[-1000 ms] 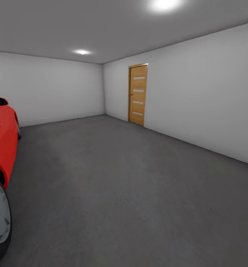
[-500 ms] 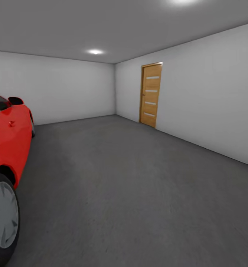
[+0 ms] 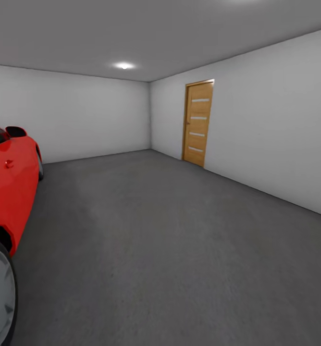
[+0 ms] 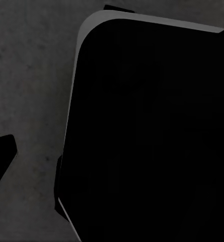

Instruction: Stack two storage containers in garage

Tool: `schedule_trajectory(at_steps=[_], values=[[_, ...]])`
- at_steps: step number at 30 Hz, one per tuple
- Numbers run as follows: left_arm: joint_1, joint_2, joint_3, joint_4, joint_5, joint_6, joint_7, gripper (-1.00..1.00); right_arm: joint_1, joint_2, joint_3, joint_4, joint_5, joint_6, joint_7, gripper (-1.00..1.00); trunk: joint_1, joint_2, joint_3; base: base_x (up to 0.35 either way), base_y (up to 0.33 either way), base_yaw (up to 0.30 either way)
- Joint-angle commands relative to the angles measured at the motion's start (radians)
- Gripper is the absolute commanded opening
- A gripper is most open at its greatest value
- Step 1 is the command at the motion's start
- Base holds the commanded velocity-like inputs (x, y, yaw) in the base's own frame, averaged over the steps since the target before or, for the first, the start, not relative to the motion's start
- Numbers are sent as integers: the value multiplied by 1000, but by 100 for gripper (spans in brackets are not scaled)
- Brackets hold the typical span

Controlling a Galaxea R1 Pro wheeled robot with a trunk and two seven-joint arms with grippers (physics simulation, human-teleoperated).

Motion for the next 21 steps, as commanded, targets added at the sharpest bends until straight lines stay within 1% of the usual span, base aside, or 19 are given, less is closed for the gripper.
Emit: schedule_trajectory(at_steps=[1,21], values=[[0,0,0,0,5,-2,1,100,0,0,0,1,1,-5,0,100,1,0,-1,326,110,0],[0,0,0,0,4,-9,1,100,0,0,1,1,2,-8,0,100,1,0,-1,326,131,0]])
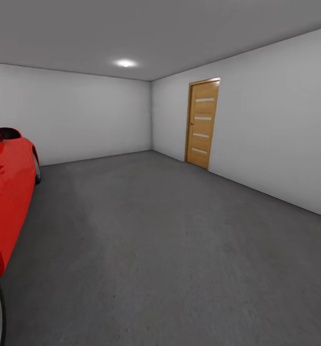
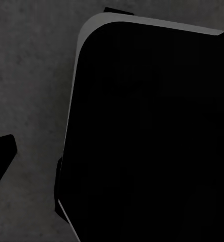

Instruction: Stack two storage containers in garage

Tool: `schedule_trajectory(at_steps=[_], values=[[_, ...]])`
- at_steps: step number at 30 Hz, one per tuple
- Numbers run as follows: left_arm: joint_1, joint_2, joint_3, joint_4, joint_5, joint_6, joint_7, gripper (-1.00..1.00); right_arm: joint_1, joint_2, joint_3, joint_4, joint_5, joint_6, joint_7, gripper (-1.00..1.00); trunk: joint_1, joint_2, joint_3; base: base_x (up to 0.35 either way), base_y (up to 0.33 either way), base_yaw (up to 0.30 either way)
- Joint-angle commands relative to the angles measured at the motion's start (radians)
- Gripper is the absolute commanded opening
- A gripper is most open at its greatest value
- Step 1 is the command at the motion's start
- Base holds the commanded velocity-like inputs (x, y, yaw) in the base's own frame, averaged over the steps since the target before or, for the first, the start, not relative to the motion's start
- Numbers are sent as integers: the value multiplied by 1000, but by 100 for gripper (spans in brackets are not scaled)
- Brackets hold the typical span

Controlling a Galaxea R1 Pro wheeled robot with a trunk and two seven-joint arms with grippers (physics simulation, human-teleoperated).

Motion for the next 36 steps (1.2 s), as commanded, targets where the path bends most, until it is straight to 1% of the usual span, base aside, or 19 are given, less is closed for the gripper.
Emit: schedule_trajectory(at_steps=[1,36], values=[[0,0,0,0,5,-2,1,100,0,0,0,1,1,-5,0,100,1,0,-1,326,114,0],[0,1,0,0,7,-2,1,100,0,0,0,1,1,-2,0,100,1,0,-1,331,6,0]])
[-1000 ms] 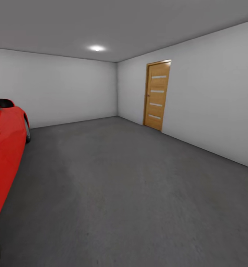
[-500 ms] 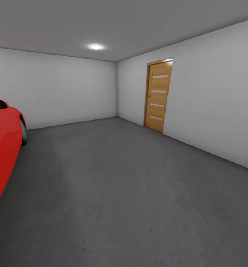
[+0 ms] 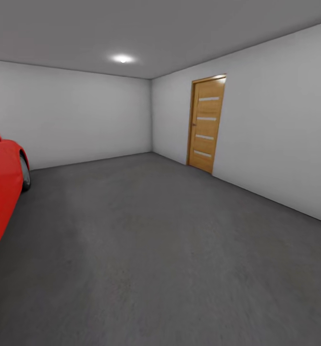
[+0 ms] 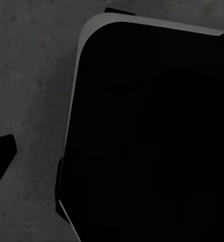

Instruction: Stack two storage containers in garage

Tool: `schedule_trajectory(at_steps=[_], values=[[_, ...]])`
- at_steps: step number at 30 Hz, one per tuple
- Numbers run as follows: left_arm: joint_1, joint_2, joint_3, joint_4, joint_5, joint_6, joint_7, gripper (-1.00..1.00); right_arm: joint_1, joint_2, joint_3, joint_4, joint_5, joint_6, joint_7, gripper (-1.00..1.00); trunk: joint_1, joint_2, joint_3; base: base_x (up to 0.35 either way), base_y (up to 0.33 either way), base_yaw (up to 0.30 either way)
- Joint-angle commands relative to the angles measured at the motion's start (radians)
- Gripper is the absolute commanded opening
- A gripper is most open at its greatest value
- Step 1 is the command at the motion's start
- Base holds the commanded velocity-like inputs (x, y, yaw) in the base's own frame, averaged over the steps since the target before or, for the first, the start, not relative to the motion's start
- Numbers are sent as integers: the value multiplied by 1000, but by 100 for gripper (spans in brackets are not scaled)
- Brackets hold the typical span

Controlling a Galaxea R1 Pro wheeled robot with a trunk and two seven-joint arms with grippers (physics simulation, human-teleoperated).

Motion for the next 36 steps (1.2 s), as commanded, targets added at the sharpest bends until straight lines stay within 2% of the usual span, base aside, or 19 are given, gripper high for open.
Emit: schedule_trajectory(at_steps=[1,20,32,36], values=[[0,0,0,0,5,-2,1,100,0,0,0,1,1,-5,0,100,1,0,-1,331,0,0],[0,0,0,0,5,-2,1,100,0,1,0,1,1,-8,0,100,1,0,-1,331,0,-4],[0,0,0,0,4,-3,1,100,0,2,0,1,1,-7,0,100,1,0,-1,331,0,-222],[0,-1,0,0,4,-2,1,100,0,1,0,1,1,-6,0,100,1,0,-1,331,0,-70]])
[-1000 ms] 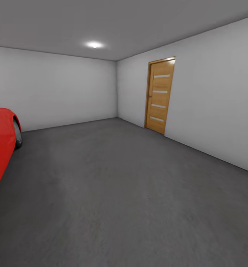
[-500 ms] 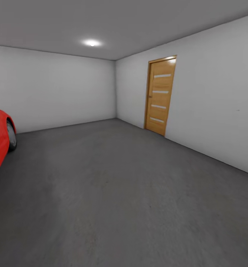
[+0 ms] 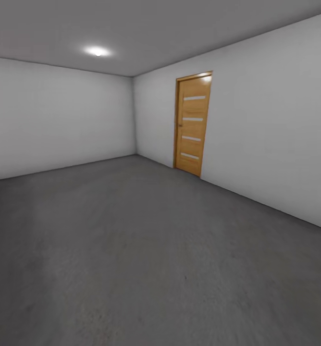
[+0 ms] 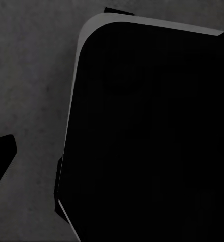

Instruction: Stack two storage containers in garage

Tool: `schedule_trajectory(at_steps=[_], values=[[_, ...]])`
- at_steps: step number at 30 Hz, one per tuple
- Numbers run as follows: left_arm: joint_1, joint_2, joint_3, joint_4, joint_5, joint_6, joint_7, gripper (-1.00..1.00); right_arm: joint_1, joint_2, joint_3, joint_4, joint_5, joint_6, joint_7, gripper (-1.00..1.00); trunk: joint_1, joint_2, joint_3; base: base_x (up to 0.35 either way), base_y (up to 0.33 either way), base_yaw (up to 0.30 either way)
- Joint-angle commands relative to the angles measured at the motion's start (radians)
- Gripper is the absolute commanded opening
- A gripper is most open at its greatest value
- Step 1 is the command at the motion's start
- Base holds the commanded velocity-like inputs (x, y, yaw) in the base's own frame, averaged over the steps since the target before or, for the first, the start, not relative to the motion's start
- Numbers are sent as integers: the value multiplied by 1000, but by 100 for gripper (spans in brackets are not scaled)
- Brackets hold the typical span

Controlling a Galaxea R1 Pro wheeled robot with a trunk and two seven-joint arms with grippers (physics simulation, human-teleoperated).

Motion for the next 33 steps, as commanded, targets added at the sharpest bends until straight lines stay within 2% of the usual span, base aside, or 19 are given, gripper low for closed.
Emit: schedule_trajectory(at_steps=[1,20,33], values=[[0,0,0,0,6,-2,1,100,0,0,0,1,1,-4,0,100,1,0,-1,331,0,-15],[0,1,0,0,6,1,1,100,0,-2,2,1,1,-3,0,100,1,0,-1,331,2,-1],[0,-1,0,0,5,0,1,100,0,5,-3,1,-1,-6,0,100,1,0,-1,331,84,0]])
